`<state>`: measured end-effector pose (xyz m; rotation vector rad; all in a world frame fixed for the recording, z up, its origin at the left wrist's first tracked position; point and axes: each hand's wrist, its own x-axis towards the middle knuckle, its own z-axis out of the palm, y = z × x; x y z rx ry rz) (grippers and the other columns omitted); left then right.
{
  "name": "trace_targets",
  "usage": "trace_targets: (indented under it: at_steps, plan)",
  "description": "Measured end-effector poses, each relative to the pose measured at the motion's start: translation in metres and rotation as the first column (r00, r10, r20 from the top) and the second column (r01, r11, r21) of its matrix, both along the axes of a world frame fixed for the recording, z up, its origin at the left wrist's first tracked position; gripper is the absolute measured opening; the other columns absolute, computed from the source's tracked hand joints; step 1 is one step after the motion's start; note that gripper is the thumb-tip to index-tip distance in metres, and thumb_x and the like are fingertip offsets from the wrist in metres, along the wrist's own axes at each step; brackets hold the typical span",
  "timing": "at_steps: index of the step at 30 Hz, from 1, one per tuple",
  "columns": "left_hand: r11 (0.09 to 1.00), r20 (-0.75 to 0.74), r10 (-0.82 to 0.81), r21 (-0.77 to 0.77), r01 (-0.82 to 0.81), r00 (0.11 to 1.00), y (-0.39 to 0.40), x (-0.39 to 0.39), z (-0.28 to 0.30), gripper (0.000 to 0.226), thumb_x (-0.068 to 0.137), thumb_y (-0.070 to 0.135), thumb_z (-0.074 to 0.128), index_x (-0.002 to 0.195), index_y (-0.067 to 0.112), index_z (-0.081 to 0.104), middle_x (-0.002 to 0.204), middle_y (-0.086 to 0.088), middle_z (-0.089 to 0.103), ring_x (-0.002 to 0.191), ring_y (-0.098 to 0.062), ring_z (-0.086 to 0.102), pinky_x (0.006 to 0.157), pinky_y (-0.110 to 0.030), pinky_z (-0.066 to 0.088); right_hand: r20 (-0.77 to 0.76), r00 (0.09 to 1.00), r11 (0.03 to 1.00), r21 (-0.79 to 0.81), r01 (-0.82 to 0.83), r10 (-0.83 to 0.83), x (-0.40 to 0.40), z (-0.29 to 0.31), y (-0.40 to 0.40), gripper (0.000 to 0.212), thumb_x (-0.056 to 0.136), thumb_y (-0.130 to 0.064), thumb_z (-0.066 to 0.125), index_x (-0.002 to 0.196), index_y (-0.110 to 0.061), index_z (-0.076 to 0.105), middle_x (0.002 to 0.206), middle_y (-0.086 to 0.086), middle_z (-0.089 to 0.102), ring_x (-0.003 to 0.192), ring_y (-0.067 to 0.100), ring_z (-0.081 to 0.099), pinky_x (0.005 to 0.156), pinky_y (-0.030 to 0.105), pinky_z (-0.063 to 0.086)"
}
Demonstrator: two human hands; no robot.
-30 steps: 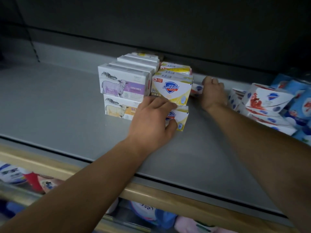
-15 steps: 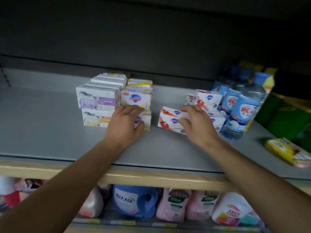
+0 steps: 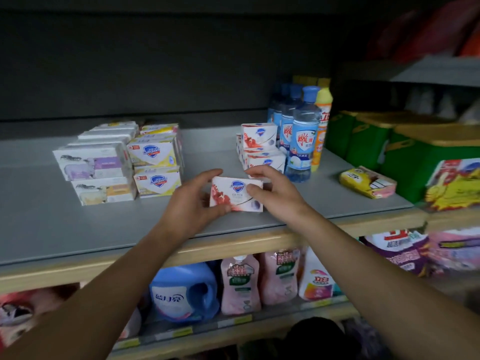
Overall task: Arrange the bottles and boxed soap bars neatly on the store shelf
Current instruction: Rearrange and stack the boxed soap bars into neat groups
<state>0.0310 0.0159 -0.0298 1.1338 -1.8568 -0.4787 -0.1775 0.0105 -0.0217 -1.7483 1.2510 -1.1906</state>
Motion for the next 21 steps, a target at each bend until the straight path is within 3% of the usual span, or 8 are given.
trace_targets:
  at_steps: [2, 4, 9, 11, 13, 16, 18, 21]
  plan:
    - [0.996, -0.149, 0.005, 0.086, 0.008, 0.989, -0.004, -0.008, -0.004, 0.064, 0.071, 0.008, 0.084, 0.128, 0.020, 0.056, 0.102, 0.010, 0.066, 0.070, 0.007, 0.065, 0.066, -0.008, 0.048, 0.084, 0.993, 0.995, 0.045, -0.089, 0.085, -0.006, -0.009, 0.003, 0.054, 0.079, -0.025, 0.074, 0.127, -0.038, 0.054, 0.131, -0.007, 0.057, 0.112, 0.009, 0.061, 0.093, 0.027, 0.052]
    - [0.988, -0.262, 0.037, 0.156, 0.005, 0.964, -0.010, -0.008, -0.007, 0.052, 0.075, 0.007, 0.080, 0.123, 0.015, 0.060, 0.105, 0.005, 0.067, 0.081, 0.007, 0.064, 0.072, -0.008, 0.047, 0.108, 0.985, 0.988, 0.059, -0.141, 0.134, -0.009, -0.014, 0.004, 0.066, 0.073, -0.023, 0.074, 0.132, -0.040, 0.050, 0.134, -0.006, 0.057, 0.119, 0.007, 0.058, 0.100, 0.030, 0.049]
    - [0.960, -0.548, 0.034, 0.250, 0.124, 0.836, -0.014, -0.002, -0.011, 0.047, 0.075, 0.014, 0.074, 0.118, 0.000, 0.062, 0.105, -0.014, 0.072, 0.087, -0.016, 0.068, 0.083, -0.029, 0.055, 0.046, 0.974, 0.974, -0.067, -0.217, 0.220, -0.008, -0.014, 0.004, 0.056, 0.081, 0.007, 0.067, 0.127, -0.025, 0.058, 0.140, -0.001, 0.047, 0.124, 0.013, 0.055, 0.109, 0.037, 0.044]
    - [0.946, -0.609, 0.058, 0.286, 0.150, 0.791, -0.013, -0.004, -0.010, 0.053, 0.070, 0.024, 0.074, 0.114, -0.002, 0.063, 0.098, -0.016, 0.073, 0.082, -0.020, 0.068, 0.074, -0.034, 0.059, 0.031, 0.974, 0.972, -0.082, -0.221, 0.224, -0.010, -0.015, 0.005, 0.058, 0.082, 0.009, 0.066, 0.130, -0.021, 0.056, 0.142, 0.001, 0.046, 0.125, 0.014, 0.055, 0.110, 0.036, 0.043]
    - [0.943, -0.605, 0.082, 0.304, 0.135, 0.792, -0.014, -0.005, -0.008, 0.042, 0.070, 0.032, 0.073, 0.100, 0.003, 0.068, 0.084, -0.010, 0.073, 0.072, -0.020, 0.066, 0.060, -0.032, 0.059, -0.021, 0.980, 0.973, -0.113, -0.200, 0.199, -0.010, -0.016, 0.004, 0.054, 0.083, 0.005, 0.068, 0.130, -0.020, 0.056, 0.140, 0.002, 0.048, 0.124, 0.015, 0.054, 0.109, 0.034, 0.042]
    - [0.951, -0.561, 0.100, 0.297, 0.087, 0.821, -0.015, -0.003, -0.009, 0.024, 0.086, 0.037, 0.067, 0.088, 0.013, 0.072, 0.077, -0.009, 0.066, 0.058, -0.023, 0.062, 0.054, -0.030, 0.055, 0.023, 0.988, 0.985, -0.092, -0.149, 0.151, -0.006, -0.018, 0.003, 0.038, 0.092, -0.008, 0.065, 0.124, -0.028, 0.060, 0.125, 0.000, 0.063, 0.100, 0.014, 0.066, 0.091, 0.027, 0.051]
    - [0.954, -0.546, 0.090, 0.288, 0.086, 0.833, -0.013, -0.003, -0.009, 0.026, 0.090, 0.042, 0.063, 0.082, 0.019, 0.073, 0.075, -0.009, 0.064, 0.055, -0.024, 0.062, 0.051, -0.030, 0.053, 0.104, 0.992, 0.996, -0.048, -0.073, 0.078, -0.003, -0.019, 0.004, 0.022, 0.099, -0.021, 0.057, 0.120, -0.021, 0.063, 0.103, 0.002, 0.073, 0.081, 0.020, 0.071, 0.075, 0.029, 0.058]
    - [0.958, -0.434, 0.081, 0.283, 0.051, 0.897, -0.010, -0.004, -0.008, 0.033, 0.089, 0.049, 0.059, 0.069, 0.025, 0.069, 0.057, -0.006, 0.060, 0.047, -0.021, 0.058, 0.043, -0.027, 0.046, 0.153, 0.987, 0.998, 0.056, 0.041, -0.049, 0.000, -0.017, 0.003, 0.034, 0.102, -0.040, 0.047, 0.100, -0.013, 0.067, 0.069, 0.009, 0.071, 0.057, 0.024, 0.069, 0.051, 0.030, 0.055]
